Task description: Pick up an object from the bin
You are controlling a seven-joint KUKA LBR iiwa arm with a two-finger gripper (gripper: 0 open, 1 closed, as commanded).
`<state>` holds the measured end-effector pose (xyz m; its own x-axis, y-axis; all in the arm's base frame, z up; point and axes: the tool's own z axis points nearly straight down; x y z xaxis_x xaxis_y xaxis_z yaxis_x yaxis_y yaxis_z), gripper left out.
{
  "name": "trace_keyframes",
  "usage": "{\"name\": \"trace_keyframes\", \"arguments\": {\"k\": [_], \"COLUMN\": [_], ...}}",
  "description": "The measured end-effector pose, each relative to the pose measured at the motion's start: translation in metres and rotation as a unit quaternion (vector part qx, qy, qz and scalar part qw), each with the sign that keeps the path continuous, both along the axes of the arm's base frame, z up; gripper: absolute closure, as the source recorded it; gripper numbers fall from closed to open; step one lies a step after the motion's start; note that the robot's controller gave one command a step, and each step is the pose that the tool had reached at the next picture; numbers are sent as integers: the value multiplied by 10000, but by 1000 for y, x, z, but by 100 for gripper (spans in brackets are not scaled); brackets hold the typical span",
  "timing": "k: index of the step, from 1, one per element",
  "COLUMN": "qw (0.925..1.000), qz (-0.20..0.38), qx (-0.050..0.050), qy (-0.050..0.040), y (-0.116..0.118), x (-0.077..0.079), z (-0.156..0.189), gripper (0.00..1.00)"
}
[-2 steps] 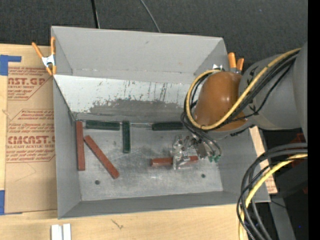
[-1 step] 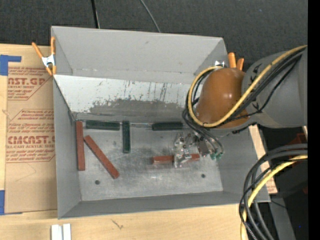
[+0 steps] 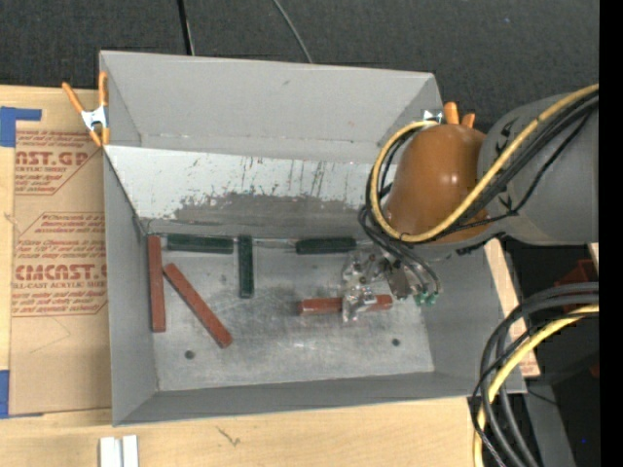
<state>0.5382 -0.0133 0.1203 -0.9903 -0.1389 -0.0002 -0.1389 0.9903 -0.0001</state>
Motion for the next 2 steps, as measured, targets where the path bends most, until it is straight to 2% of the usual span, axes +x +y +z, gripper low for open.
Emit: {"name": "trace_keyframes", "arguments": {"k": [1,2], "qw": [10000,10000], "qz": [0,2], "qx": [1,-1], "qy": [22,-18], "y": [0,0], "x": [-1,1], "z": [19,37], "gripper": [100,100]}}
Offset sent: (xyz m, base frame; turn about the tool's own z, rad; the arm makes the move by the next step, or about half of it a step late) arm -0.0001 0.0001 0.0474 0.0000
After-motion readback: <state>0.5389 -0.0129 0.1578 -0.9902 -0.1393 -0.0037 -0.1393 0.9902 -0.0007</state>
